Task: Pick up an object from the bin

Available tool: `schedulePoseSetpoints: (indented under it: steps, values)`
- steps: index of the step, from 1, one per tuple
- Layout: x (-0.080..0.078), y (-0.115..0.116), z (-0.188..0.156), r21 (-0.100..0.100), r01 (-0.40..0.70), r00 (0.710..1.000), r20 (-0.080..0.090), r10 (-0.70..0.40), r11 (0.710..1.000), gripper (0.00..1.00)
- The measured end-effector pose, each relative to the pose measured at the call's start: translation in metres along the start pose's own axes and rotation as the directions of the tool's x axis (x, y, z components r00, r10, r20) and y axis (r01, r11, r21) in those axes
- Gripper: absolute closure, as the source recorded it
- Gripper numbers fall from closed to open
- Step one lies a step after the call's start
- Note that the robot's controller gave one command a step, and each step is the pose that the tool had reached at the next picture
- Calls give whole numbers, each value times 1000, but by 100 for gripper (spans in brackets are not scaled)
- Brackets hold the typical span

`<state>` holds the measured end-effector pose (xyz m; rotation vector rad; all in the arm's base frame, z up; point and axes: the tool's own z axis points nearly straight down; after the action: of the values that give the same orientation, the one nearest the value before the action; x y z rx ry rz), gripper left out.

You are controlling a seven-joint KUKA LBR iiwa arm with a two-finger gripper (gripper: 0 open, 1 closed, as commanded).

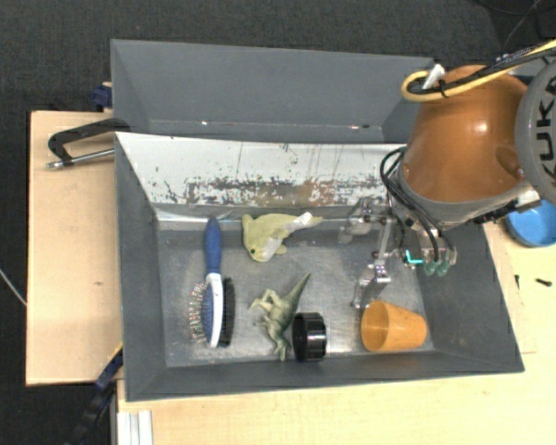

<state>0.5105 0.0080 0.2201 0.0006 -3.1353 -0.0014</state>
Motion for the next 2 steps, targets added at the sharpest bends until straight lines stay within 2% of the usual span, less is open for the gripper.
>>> schedulePoseSetpoints:
  steps: [1, 2]
  values:
    - [11, 3, 150, 3, 236, 972, 12, -236, 972, 0]
    - [-3, 51, 148, 8, 511, 859, 15, -512, 859, 0]
